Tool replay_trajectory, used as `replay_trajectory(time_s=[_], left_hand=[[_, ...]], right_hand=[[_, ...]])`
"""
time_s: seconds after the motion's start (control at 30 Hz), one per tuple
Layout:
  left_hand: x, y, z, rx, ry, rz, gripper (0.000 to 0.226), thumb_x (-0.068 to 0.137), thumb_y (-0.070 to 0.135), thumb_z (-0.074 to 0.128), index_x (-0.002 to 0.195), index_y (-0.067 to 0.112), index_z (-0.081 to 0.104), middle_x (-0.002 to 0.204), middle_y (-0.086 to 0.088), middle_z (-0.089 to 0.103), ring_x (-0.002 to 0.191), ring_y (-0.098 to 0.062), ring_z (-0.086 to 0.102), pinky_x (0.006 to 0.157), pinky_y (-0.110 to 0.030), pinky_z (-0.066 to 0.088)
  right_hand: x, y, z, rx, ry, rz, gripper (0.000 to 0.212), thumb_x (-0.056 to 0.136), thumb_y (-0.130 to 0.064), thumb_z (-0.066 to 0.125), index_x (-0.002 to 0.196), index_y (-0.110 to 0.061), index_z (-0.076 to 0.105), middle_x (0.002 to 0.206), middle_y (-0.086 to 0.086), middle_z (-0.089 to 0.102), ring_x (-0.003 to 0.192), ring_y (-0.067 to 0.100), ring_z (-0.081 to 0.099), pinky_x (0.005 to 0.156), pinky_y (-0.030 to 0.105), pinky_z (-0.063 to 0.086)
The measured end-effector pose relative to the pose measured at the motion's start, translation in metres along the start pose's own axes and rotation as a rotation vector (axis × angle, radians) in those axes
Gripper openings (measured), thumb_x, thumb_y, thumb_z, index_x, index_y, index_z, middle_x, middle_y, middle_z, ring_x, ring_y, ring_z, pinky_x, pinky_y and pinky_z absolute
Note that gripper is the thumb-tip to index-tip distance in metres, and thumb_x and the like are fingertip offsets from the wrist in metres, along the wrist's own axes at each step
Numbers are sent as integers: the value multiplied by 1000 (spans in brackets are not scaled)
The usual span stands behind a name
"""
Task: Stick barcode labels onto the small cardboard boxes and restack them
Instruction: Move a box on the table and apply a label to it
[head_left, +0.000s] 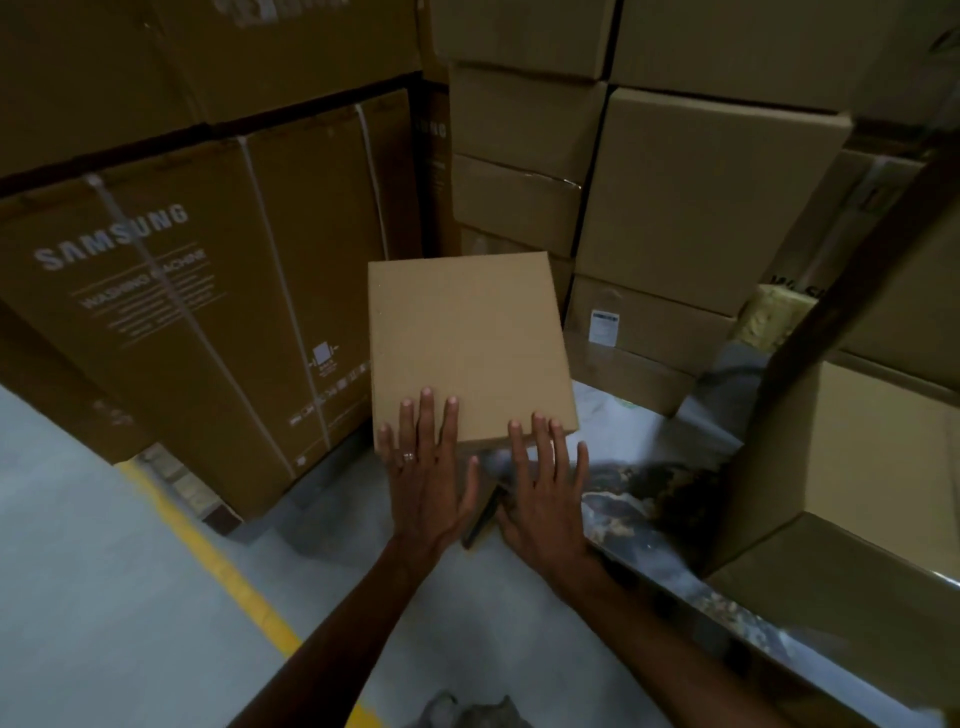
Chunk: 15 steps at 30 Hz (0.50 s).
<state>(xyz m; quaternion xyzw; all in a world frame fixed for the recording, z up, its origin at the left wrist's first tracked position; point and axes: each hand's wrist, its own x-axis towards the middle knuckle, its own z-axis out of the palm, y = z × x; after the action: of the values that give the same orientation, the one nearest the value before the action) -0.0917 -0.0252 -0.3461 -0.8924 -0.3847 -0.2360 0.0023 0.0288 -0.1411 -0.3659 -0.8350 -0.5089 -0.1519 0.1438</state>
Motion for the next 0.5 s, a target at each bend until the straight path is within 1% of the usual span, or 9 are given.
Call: replay_trajectory(time_s=[0.13,0.2,0.27,0.37,0.43,0.5], left_hand=[[-29,3,19,12,-73,20,89,91,43,57,163,14,13,170,-17,-1,157,-38,-2,124,-62,7],[-40,5,28,-12,-116,5,90,90,41,57,163,14,13,170,-17,-2,157,-38,-3,123,-63,13],[-47,8,34,-18,-158,-4,88,90,43,54,163,15,13,170,-17,-2,157,-38,-3,122,-64,16],[-54,10,40,-9,-230,-17,85,92,47,45,164,17,11,171,-15,-4,157,-36,-1,121,-64,17],[-60,8,46,13,-276,-38,83,92,50,39,164,18,11,171,-15,-1,157,-36,5,120,-65,18],[-63,7,50,20,-311,-60,83,92,53,36,164,17,14,171,-15,5,156,-38,13,119,-66,20]], right_hand=[[-35,3,6,34,-44,6,100,80,-42,65,162,-14,16,168,21,7,156,39,7,118,68,17],[-47,6,14,80,-101,20,107,76,-41,69,163,-18,11,169,18,2,156,37,2,118,68,18],[-54,10,21,114,-162,32,116,72,-41,74,163,-20,6,169,17,-1,156,36,-1,118,67,20],[-56,18,26,172,-218,50,118,71,-41,76,163,-22,4,169,17,2,155,36,0,117,67,23],[-55,20,25,207,-242,65,114,74,-41,73,163,-23,4,169,17,5,155,36,0,117,67,23],[-50,21,23,249,-230,67,105,78,-40,67,163,-21,9,168,17,13,155,38,8,116,65,27]])
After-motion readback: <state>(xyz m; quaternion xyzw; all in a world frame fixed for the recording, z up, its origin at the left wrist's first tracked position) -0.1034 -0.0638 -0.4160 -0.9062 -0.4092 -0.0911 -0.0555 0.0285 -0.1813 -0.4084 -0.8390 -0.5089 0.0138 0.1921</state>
